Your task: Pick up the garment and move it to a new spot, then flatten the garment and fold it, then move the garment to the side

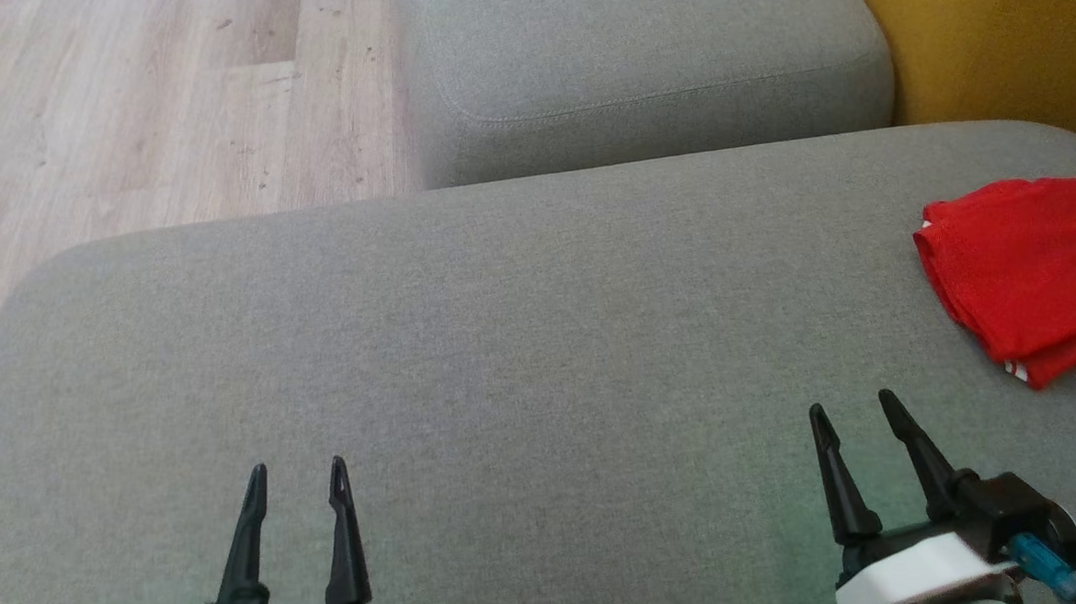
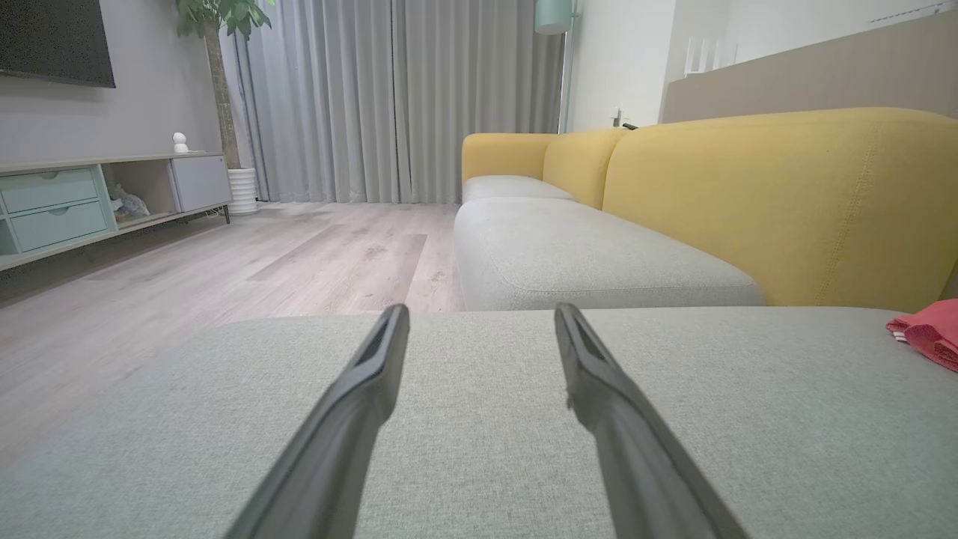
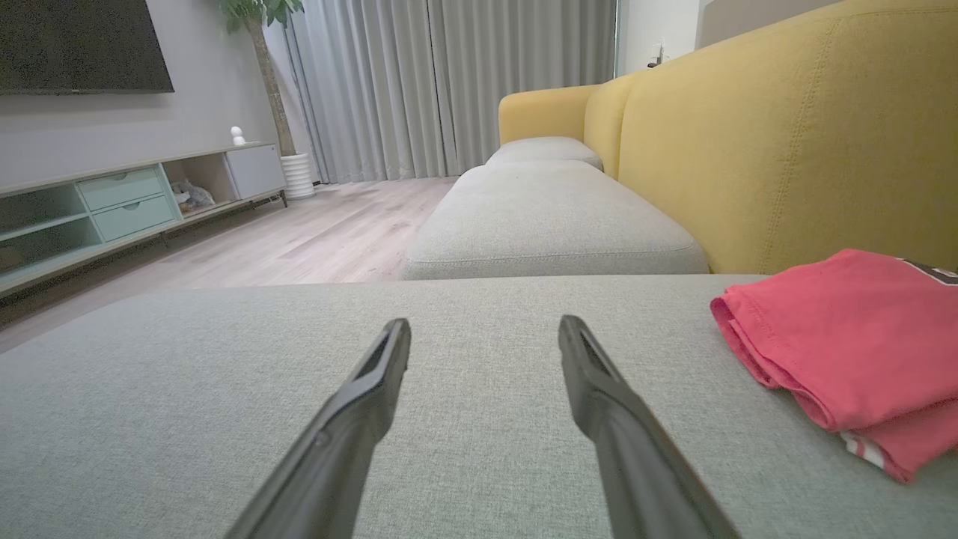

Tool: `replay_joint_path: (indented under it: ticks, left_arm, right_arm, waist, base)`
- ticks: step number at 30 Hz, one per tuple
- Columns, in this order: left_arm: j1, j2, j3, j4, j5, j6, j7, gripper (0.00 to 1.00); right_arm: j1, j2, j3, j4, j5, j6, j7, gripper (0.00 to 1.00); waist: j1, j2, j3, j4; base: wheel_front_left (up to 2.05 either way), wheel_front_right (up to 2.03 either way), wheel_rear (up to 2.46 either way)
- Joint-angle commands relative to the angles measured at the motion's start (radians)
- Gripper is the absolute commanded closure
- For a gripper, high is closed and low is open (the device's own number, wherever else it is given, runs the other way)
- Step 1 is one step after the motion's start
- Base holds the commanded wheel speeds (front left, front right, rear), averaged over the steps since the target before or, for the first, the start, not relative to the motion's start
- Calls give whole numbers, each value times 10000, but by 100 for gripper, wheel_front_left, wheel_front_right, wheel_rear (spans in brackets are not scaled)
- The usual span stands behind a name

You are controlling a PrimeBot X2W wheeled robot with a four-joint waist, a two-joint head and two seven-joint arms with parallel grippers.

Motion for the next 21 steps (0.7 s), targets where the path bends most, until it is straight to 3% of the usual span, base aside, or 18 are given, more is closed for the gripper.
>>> replay_joint_path:
  ticks: [1, 4, 5, 9, 21]
  left_arm:
    - [-250, -39, 369, -270, 69, -20, -65, 0]
    - [-227, -39, 380, -205, 106, -35, -65, 0]
    - [3, 0, 28, 90, 37, -30, 1, 100]
    - [99, -2, -2, 468, -73, -48, 13, 100]
    - [-194, 97, 184, 586, -1754, -271, 308, 100]
  right_arm:
    - [-318, 9, 168, -342, -52, -7, -106, 0]
    - [-333, 21, 128, -358, -40, -7, -106, 0]
    - [-1, 50, -63, -3, 2, 0, 0, 100]
    - [62, 61, -29, 380, 138, 0, 15, 100]
    - [-167, -29, -141, 371, 1835, -1, 321, 100]
  waist:
    - [0, -1, 2, -18]
    - [0, -1, 0, -38]
    - [0, -1, -1, -38]
    - [0, -1, 3, -43]
    - [0, -1, 67, -33]
  base:
    - [0, 0, 0]
    - [0, 0, 0]
    - [0, 0, 0]
    - [0, 0, 0]
    - [0, 0, 0]
